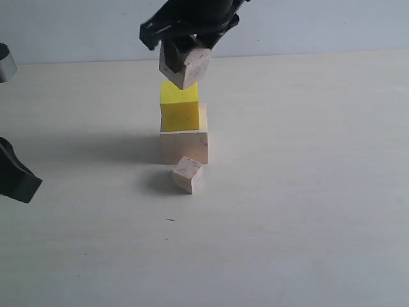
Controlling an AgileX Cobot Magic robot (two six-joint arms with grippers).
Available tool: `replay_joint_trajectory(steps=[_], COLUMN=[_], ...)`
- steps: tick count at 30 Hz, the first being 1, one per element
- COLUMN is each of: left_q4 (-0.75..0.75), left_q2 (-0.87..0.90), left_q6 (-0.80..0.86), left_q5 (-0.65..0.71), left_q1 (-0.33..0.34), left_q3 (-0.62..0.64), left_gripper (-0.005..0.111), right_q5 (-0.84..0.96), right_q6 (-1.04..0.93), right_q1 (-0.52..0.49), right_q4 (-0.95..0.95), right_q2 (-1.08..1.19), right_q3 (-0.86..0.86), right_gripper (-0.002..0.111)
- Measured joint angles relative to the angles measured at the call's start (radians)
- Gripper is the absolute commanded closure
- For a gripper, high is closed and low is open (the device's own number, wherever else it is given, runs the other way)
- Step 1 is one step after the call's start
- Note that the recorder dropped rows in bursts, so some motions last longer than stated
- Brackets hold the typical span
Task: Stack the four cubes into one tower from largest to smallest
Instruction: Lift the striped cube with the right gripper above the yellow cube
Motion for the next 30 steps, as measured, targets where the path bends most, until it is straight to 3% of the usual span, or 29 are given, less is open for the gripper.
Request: replay_joint_trajectory(steps=[5, 10, 25, 27, 30], left_q4=[0.0, 0.0, 0.0, 0.0, -0.008], left_q2=[0.0, 0.0, 0.0, 0.0, 0.0], left_q6=[0.0, 0.0, 0.0, 0.0, 0.0], left_q5=[0.0, 0.006, 0.006, 0.006, 0.006], left_q1=[0.0, 0.0, 0.0, 0.0, 0.0], left_q3=[0.0, 0.0, 0.0, 0.0, 0.0], left_gripper=[0.106, 0.106, 0.106, 0.106, 0.106], right_q5=[0.0, 0.0, 0.0, -0.005, -0.022], right_q6=[-0.546, -0.737, -0.763, -0.715, -0.464], right_q1=[0.0, 0.0, -0.098, -0.098, -0.089], right_q4=[0.002, -0.019, 0.126, 0.162, 0.168], right_q2=[0.0, 0.005, 0.038, 0.038, 0.038], right_q3=[0.0, 0.0, 0.0, 0.0, -0.004], right_gripper=[0.108, 0.108, 0.108, 0.108, 0.108])
